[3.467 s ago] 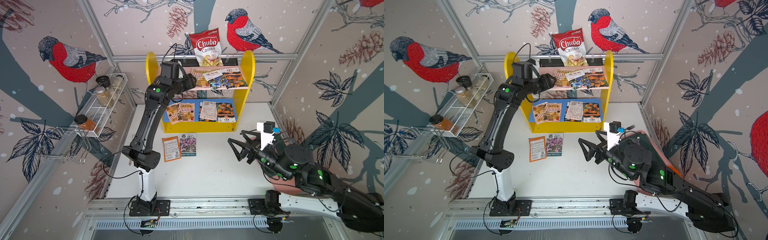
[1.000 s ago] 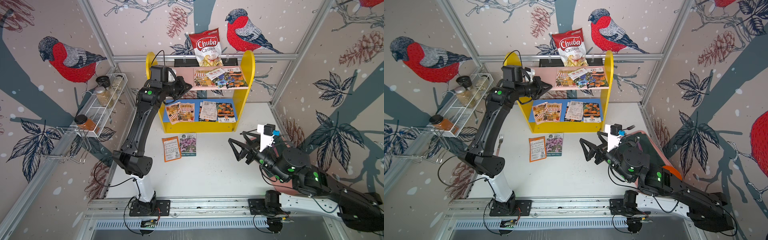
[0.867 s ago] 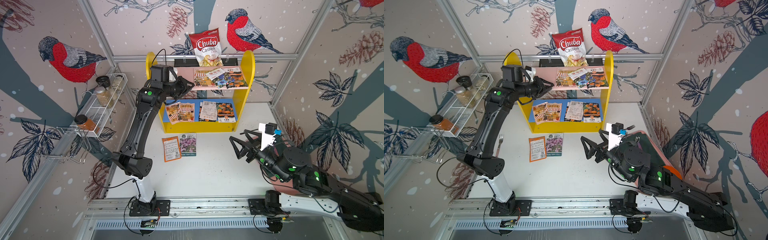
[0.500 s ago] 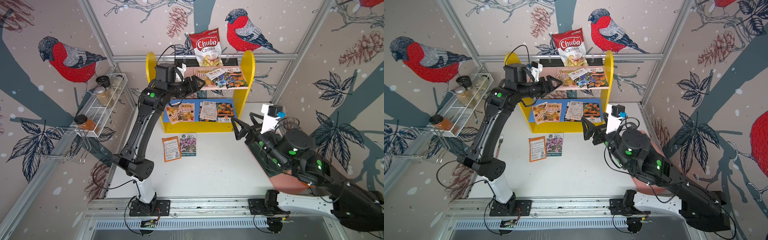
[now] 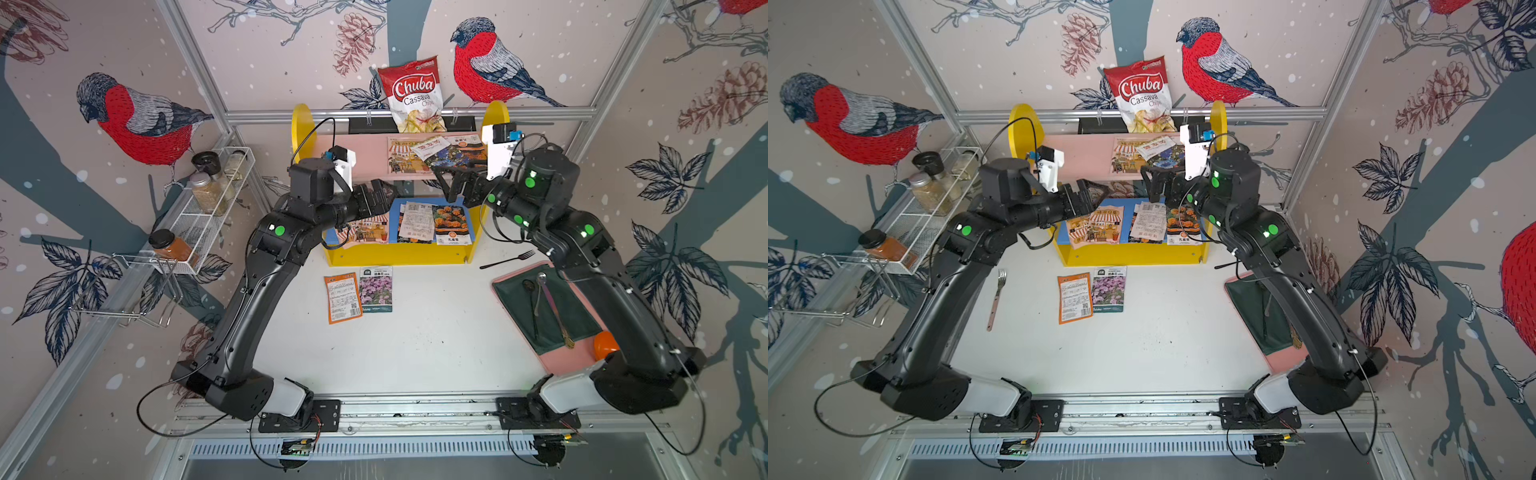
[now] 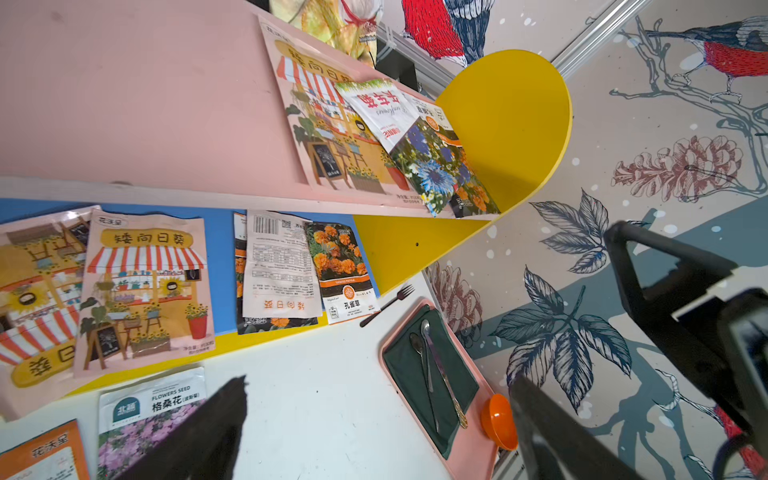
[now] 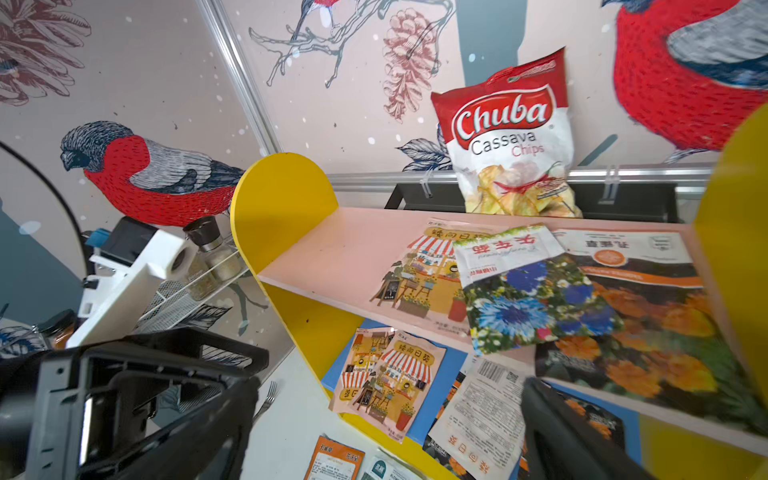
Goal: Take the seed bag off the shelf
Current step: Pick up the seed packet from the shelf.
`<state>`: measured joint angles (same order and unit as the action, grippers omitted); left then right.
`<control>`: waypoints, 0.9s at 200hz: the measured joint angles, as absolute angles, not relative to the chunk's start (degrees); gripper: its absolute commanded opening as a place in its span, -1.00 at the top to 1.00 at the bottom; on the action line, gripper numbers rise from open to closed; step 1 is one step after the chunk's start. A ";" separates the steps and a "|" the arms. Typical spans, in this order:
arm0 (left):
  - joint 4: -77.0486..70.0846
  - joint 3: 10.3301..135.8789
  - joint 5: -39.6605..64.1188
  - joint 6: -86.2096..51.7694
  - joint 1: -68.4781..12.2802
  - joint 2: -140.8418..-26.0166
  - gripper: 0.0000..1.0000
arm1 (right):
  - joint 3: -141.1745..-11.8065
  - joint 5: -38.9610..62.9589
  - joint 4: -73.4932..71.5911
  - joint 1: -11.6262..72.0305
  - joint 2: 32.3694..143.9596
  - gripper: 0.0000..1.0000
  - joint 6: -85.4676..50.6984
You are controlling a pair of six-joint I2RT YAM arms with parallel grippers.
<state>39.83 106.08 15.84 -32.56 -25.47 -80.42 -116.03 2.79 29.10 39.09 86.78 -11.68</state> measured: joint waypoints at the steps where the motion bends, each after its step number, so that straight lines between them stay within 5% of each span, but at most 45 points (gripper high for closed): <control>1: 39.83 105.97 15.79 -32.53 -25.45 -80.31 -0.96 | -116.38 3.03 29.17 39.03 87.05 -1.00 -11.68; 64: 37.10 95.96 13.50 -31.59 -24.23 -72.79 -0.96 | -139.83 15.94 35.46 34.81 106.17 -1.00 -11.94; 180: 32.05 83.26 14.37 -32.71 -22.20 -64.25 -0.95 | -140.14 21.74 34.83 34.11 114.32 -1.00 -15.07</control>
